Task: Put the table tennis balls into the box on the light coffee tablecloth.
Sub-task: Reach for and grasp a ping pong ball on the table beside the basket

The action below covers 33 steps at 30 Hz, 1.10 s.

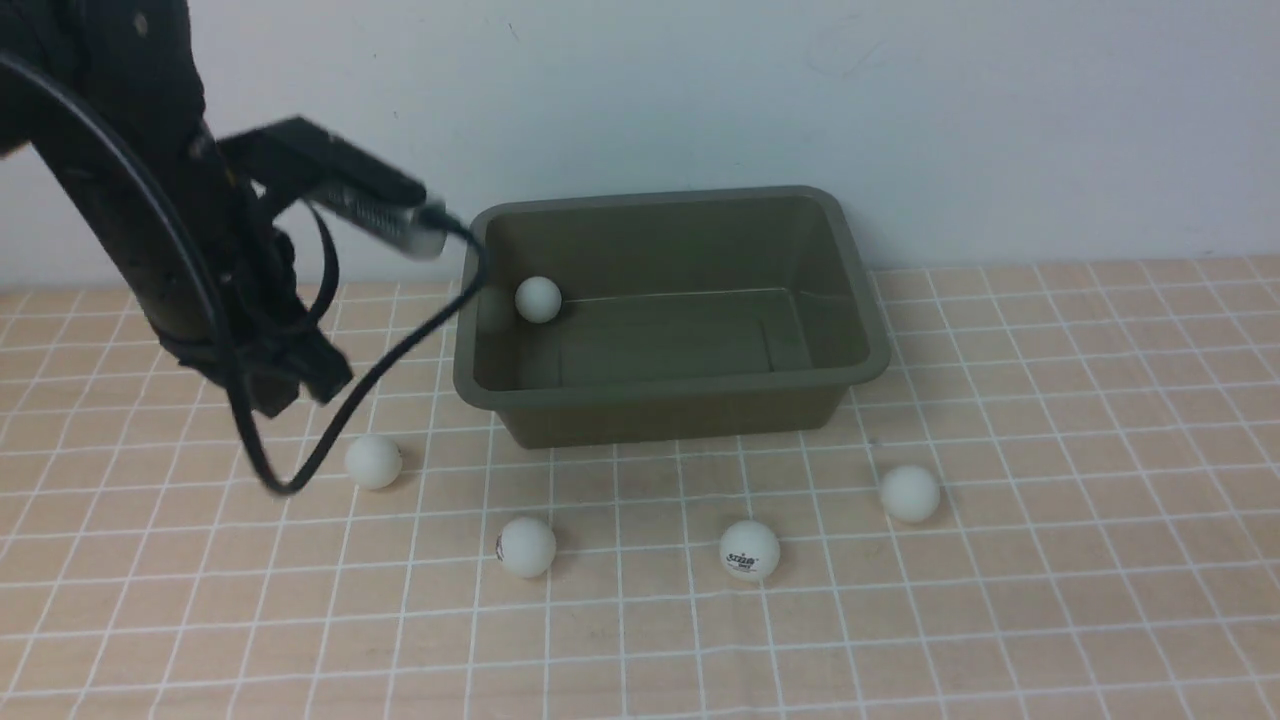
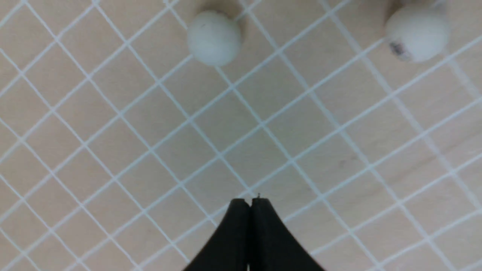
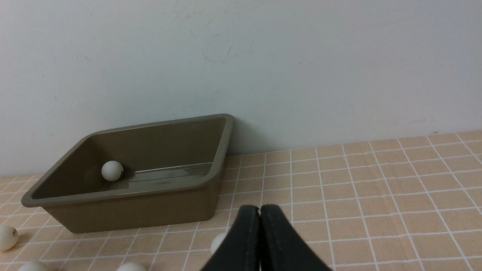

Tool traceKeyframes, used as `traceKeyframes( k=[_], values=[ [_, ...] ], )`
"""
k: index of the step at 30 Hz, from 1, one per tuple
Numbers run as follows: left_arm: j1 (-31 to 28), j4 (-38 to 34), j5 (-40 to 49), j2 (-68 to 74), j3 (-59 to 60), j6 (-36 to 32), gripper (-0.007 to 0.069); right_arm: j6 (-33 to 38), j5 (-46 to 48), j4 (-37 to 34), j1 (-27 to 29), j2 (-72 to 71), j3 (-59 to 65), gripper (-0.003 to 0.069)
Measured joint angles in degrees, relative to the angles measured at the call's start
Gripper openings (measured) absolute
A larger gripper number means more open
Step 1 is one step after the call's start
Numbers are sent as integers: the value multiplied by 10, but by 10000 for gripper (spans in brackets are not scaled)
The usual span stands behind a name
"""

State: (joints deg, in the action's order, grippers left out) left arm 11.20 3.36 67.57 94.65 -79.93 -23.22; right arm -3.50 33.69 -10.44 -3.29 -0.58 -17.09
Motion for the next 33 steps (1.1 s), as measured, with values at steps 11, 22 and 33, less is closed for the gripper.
traceKeyframes(
  k=[11,22,33],
  values=[
    [-20,-34,-188,74,39,-34,240,0,4,0,0,0,0,-14],
    [-57,-73,-235,126,40,115,353,0,5,0,0,0,0,-14],
    [-57,-140,-252,157,40,127,330,0,5,0,0,0,0,-14]
  ],
)
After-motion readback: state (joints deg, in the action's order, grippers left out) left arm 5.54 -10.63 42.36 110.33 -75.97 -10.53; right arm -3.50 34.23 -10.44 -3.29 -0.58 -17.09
